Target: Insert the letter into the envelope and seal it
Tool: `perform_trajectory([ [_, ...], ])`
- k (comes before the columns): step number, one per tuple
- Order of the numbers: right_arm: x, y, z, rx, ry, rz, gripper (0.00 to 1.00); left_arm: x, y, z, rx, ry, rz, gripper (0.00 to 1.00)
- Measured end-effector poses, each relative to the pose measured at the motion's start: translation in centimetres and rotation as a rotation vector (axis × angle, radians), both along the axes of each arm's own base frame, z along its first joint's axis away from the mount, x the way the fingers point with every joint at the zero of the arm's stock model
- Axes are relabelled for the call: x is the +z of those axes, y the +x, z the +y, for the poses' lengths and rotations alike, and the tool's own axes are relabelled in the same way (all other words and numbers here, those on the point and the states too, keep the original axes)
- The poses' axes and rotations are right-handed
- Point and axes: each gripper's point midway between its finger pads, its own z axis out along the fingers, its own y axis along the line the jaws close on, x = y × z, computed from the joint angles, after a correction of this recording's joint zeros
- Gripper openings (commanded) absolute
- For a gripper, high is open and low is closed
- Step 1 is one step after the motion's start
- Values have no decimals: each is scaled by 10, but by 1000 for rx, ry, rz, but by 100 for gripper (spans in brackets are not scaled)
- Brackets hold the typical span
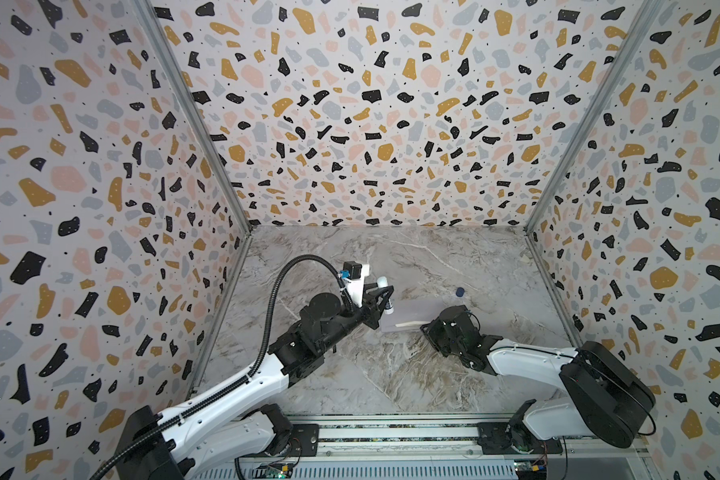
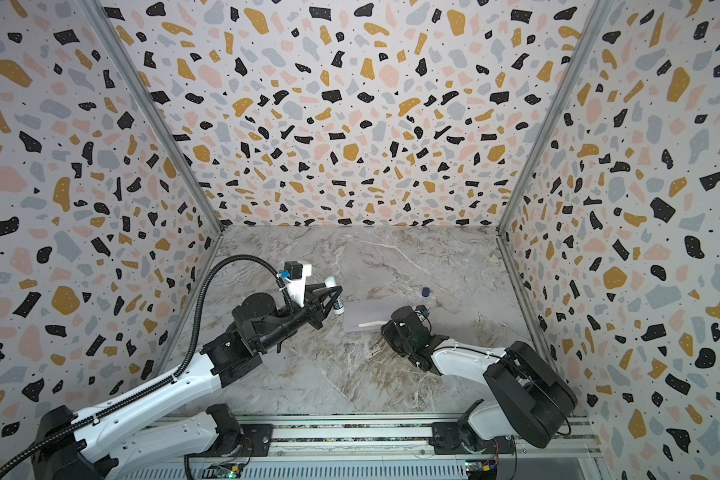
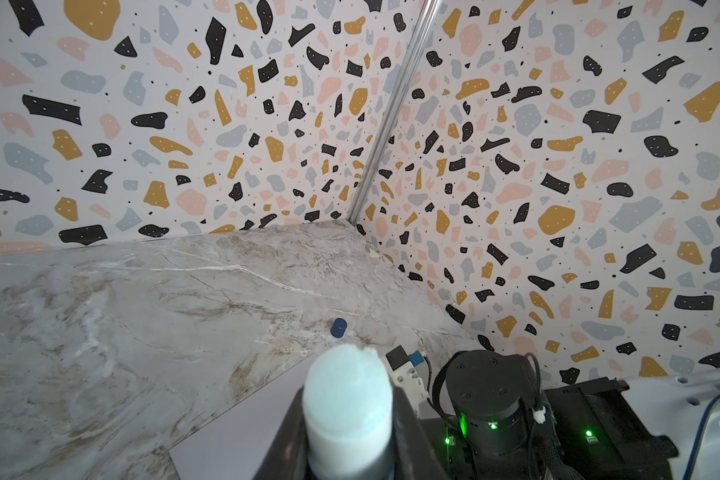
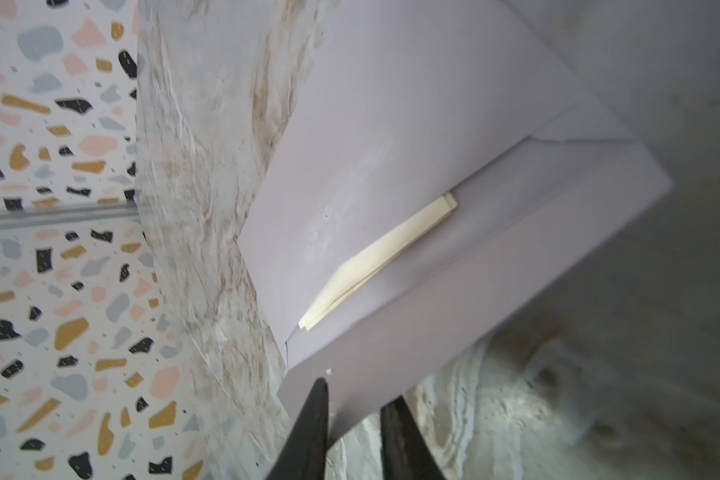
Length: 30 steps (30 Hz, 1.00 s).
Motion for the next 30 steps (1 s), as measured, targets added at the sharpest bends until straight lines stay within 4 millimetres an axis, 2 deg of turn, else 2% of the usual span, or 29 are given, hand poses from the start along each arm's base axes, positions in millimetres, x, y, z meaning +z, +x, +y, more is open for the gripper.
perform_trajectory([
  [6,16,12,5,114,-68,-73,0,-1,0,0,0,2,1,0],
  [11,38,19,10,250,-129,-167,0,-2,0,1,1,9,7,0],
  [15,55,18,13,387,-179,-235,0,-5,-1,1,1,18,12,0],
  [19,81,17,21,559,-224,-326,0,-3,-2,4,6,22,6,0],
  [23,100,9,29,727,-218,-393,0,-2,-2,5,9,23,0,0],
  [27,102,-5,32,870,-174,-392,0,-2,-2,6,11,28,0,0],
  [30,94,-10,35,958,-158,-355,0,-2,-2,6,12,28,0,0],
])
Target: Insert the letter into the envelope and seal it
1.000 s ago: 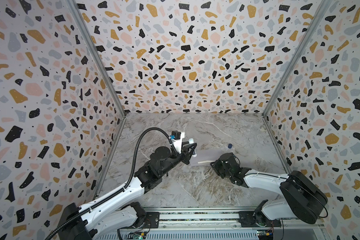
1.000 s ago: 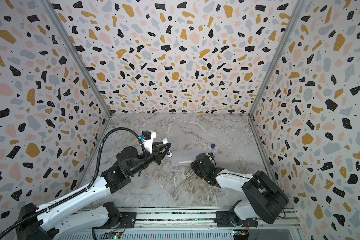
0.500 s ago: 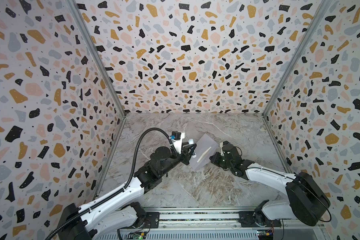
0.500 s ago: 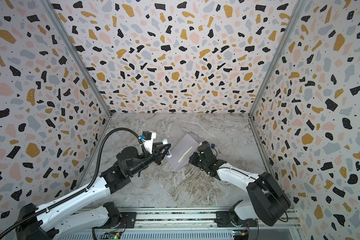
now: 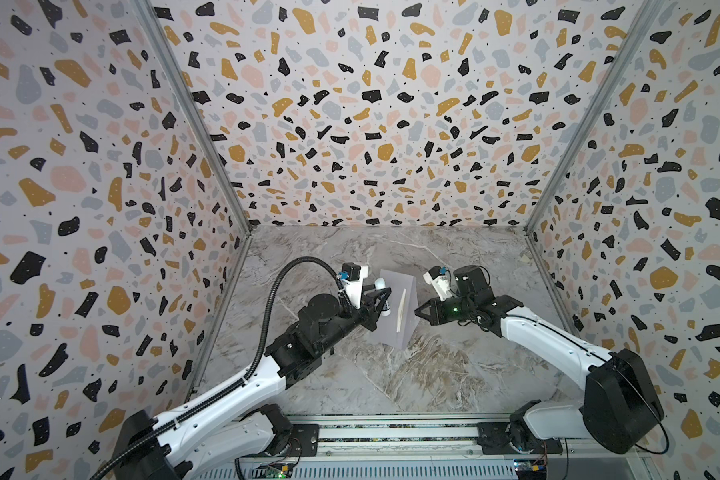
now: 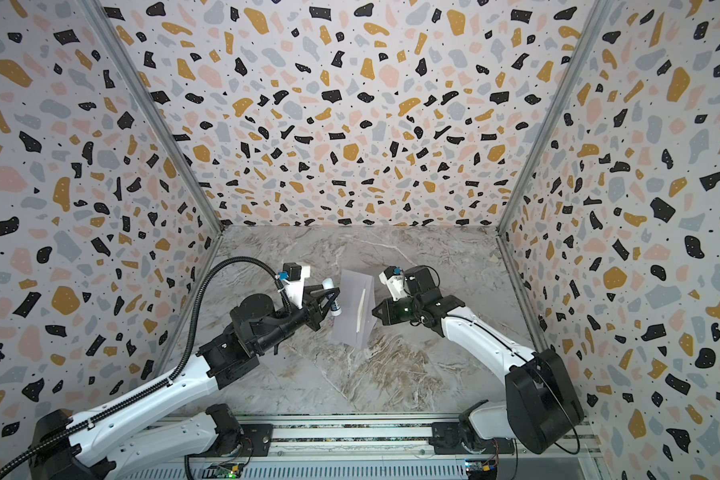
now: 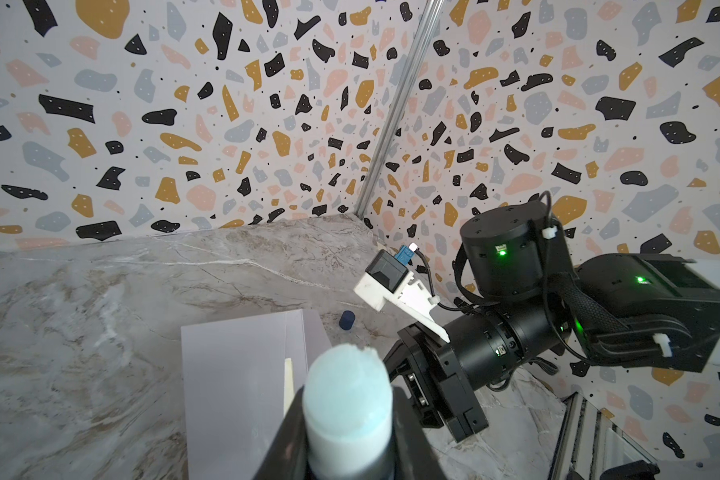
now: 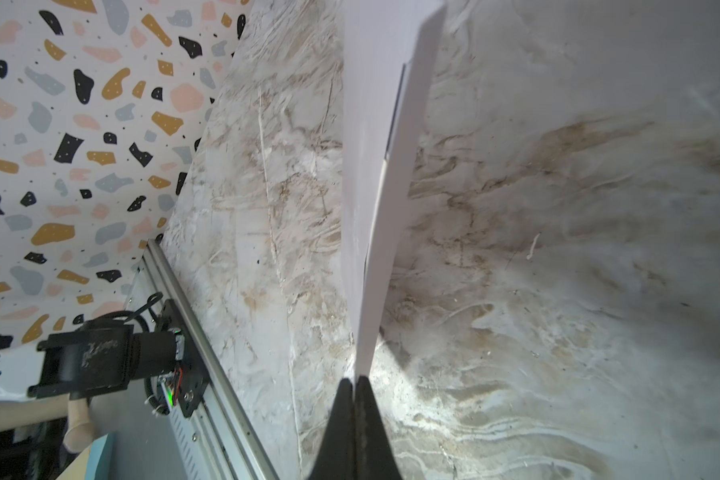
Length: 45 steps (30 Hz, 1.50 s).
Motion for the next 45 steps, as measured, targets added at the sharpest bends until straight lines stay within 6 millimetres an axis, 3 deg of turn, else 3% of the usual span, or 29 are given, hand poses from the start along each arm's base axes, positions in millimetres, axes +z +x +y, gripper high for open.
perform_trajectory([
  [10,-52,-1,1,133,-148,132,0,-3,1,-1,0,6,7,0],
  [15,-68,7,0,141,-204,156,0,-8,3,-3,0,17,16,0],
  [23,-78,22,5,145,-233,159,25,-12,4,-2,11,25,23,0],
  [28,-66,33,10,139,-218,117,43,-27,9,2,41,53,52,0],
  [32,-46,36,8,113,-192,54,46,-47,12,10,69,81,97,0],
  [36,-11,29,-7,47,-131,-56,46,-72,16,20,96,112,140,0],
  [40,21,23,-34,-72,-60,-176,38,-98,15,24,102,152,184,0],
  [43,29,22,-51,-166,-27,-223,30,-118,14,24,98,178,221,0],
  [45,26,21,-59,-208,-14,-224,18,-131,12,24,96,189,245,0],
])
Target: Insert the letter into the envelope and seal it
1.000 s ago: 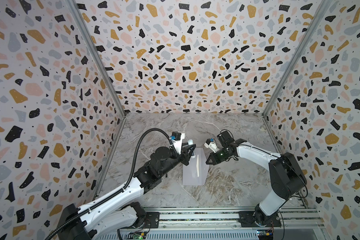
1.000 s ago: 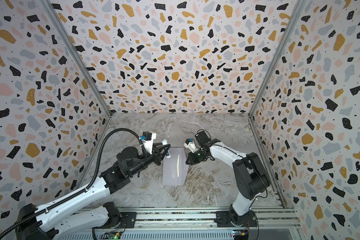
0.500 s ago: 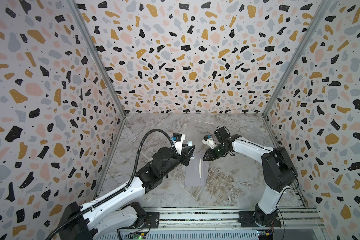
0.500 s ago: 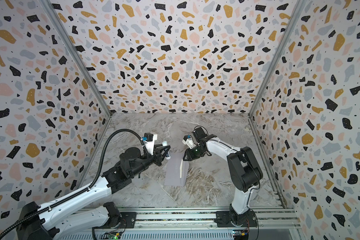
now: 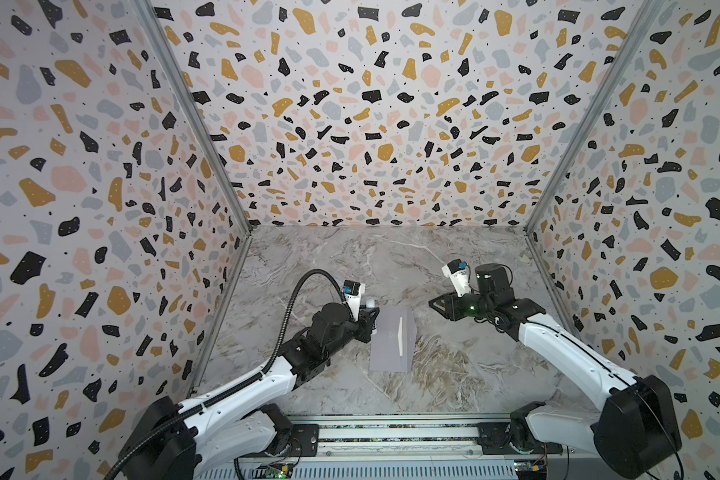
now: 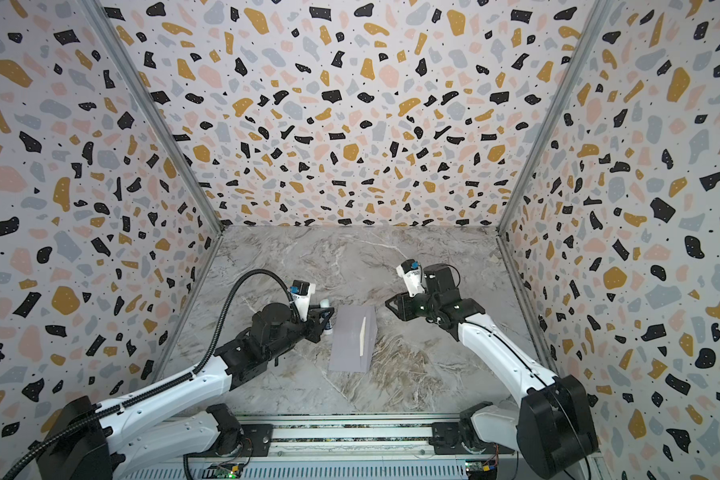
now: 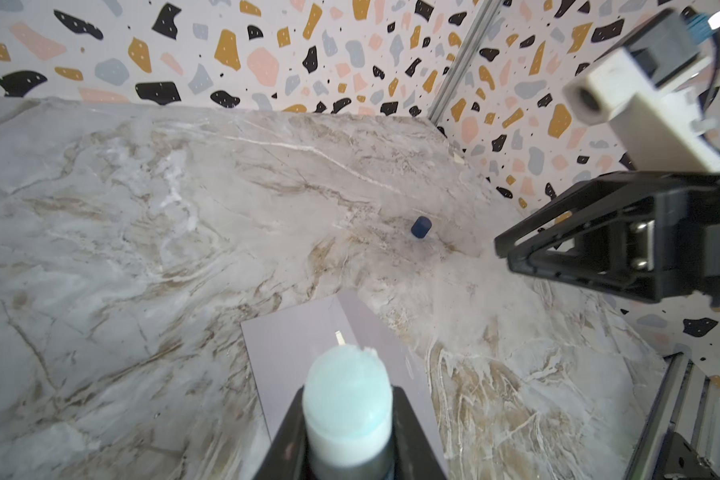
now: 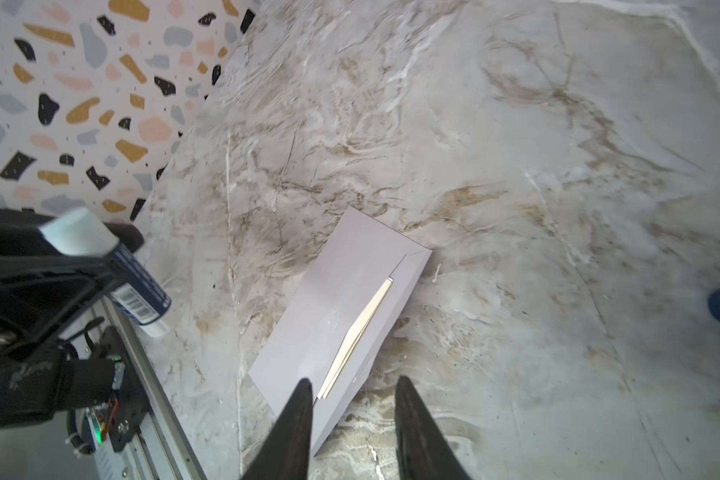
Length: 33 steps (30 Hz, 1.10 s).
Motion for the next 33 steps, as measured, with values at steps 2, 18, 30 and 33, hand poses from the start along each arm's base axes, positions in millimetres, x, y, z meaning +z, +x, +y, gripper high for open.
perform_trajectory([
  [2,-10,-1,-7,-36,11,21,8,-12,-1,1,3,10,23,0],
  [18,-88,0,11,-118,70,271,0,-88,1,-1,38,47,158,0],
  [30,-115,-10,35,-86,62,352,0,-114,3,-3,57,45,204,0],
  [33,-117,-12,38,-80,62,359,0,-114,5,-4,61,32,204,0],
])
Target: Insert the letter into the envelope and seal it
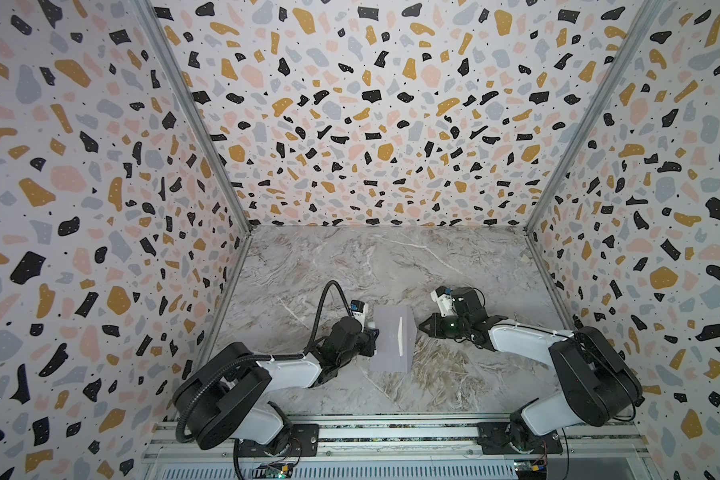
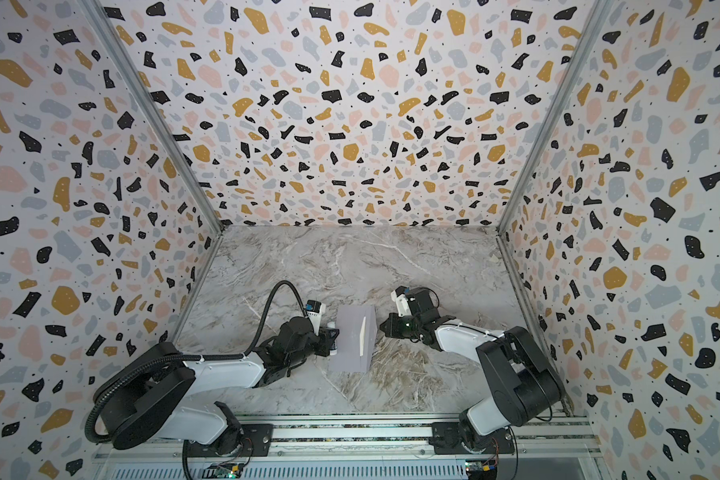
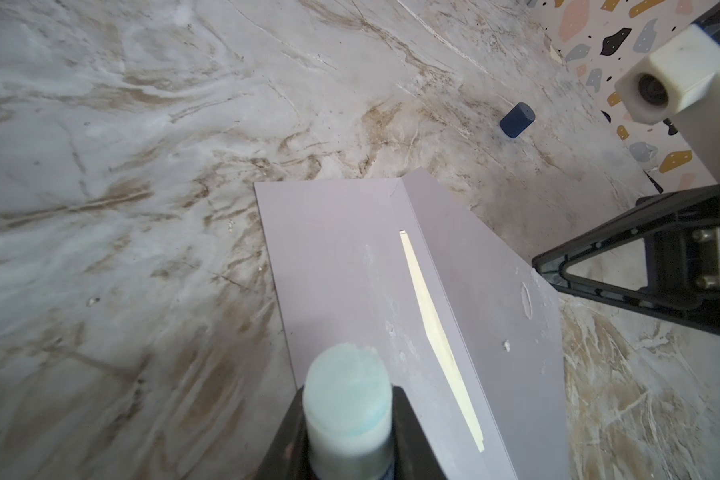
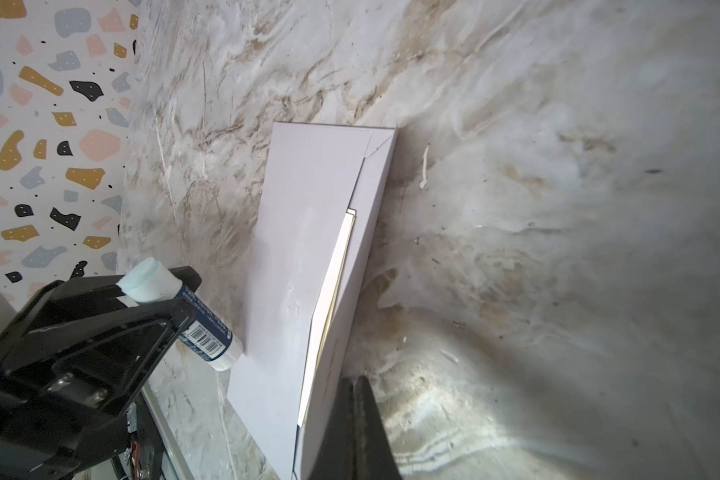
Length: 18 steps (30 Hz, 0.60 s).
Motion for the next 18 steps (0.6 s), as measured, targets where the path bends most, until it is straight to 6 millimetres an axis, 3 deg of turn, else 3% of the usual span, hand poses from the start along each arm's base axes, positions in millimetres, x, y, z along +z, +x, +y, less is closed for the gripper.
perform_trajectory([
  [18,-3,-4,35,57,20,19,0,-2,4,-5,0,-25,-6,0],
])
